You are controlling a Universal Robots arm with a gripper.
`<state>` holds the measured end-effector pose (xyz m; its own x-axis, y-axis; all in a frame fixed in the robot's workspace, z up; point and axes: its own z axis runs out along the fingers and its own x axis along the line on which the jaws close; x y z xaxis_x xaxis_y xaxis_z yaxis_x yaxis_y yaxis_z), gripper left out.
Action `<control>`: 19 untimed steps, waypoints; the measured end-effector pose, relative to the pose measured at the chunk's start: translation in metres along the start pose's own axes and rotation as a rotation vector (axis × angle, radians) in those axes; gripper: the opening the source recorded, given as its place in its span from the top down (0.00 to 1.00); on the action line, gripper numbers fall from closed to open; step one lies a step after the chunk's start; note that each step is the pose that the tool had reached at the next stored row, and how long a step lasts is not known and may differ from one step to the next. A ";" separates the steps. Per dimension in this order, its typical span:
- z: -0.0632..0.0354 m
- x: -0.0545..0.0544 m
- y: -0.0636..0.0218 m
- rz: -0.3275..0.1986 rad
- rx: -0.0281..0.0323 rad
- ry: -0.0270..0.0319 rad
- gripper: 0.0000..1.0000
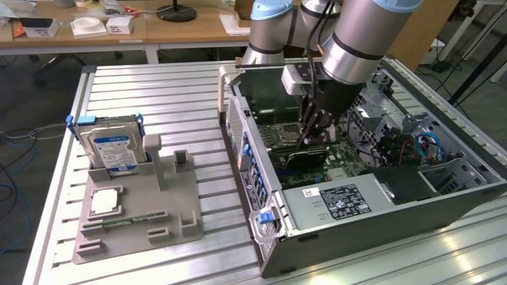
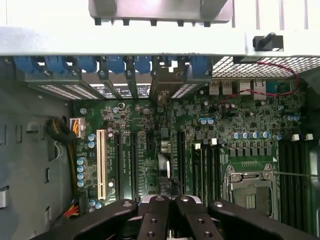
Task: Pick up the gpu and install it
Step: 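Press down on the gpu until it lock into place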
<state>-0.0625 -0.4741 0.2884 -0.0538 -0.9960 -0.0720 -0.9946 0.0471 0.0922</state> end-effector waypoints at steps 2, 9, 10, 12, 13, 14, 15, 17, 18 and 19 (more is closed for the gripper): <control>0.0037 -0.001 -0.0003 0.000 0.0001 0.0000 0.89; 0.0164 -0.001 -0.0014 0.000 0.0001 0.0000 0.89; 0.0182 0.000 -0.0016 0.000 0.0000 0.0000 0.89; 0.0213 0.000 -0.0018 0.000 0.0004 0.0000 0.89; 0.0212 0.000 -0.0018 0.000 0.0004 0.0004 0.89; 0.0212 0.000 -0.0018 0.000 0.0004 0.0005 0.89; 0.0218 0.000 -0.0017 0.000 0.0006 0.0004 0.89; 0.0241 -0.001 -0.0007 0.000 0.0030 0.0011 0.89; 0.0253 -0.001 -0.0005 0.000 0.0050 0.0011 0.89; 0.0268 -0.001 -0.0002 -0.001 0.0069 0.0004 0.89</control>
<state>-0.0646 -0.4711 0.2619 -0.0533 -0.9960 -0.0716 -0.9952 0.0471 0.0853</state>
